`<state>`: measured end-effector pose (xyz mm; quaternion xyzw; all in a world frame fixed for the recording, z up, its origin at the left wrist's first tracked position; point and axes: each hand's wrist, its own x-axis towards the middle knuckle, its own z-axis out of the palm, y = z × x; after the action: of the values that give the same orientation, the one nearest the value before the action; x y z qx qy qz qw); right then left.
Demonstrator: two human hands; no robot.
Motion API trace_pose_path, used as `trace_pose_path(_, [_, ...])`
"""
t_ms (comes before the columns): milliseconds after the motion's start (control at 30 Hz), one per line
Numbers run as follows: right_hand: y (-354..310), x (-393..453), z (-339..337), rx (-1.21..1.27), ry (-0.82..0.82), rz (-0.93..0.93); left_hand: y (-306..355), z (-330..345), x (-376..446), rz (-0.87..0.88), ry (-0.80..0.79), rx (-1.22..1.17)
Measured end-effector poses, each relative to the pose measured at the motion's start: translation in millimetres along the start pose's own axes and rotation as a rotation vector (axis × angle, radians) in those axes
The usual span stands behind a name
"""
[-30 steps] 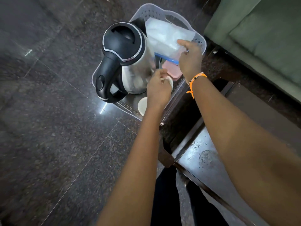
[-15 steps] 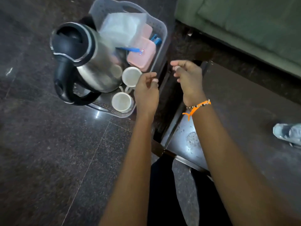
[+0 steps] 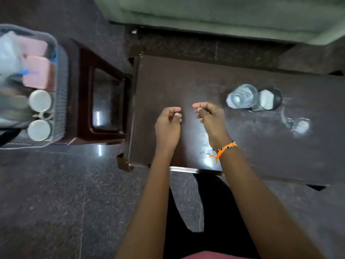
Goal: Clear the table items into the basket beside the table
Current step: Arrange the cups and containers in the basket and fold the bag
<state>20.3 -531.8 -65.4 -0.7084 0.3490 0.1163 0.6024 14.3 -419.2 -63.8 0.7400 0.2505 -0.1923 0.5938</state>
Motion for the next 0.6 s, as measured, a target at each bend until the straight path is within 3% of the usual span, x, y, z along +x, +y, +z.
trace_pose_path(300, [48, 41, -166, 0.077, 0.198, 0.08, 4, 143, -22, -0.039, -0.203, 0.264])
trace_pose_path(500, [73, 86, -218, 0.014, 0.349, 0.132, 8, 192, -8, -0.128, -0.318, 0.342])
trace_pose_path(600, [78, 109, -233, -0.178, 0.309, 0.124, 10, 210, -2, -0.182, -0.344, 0.358])
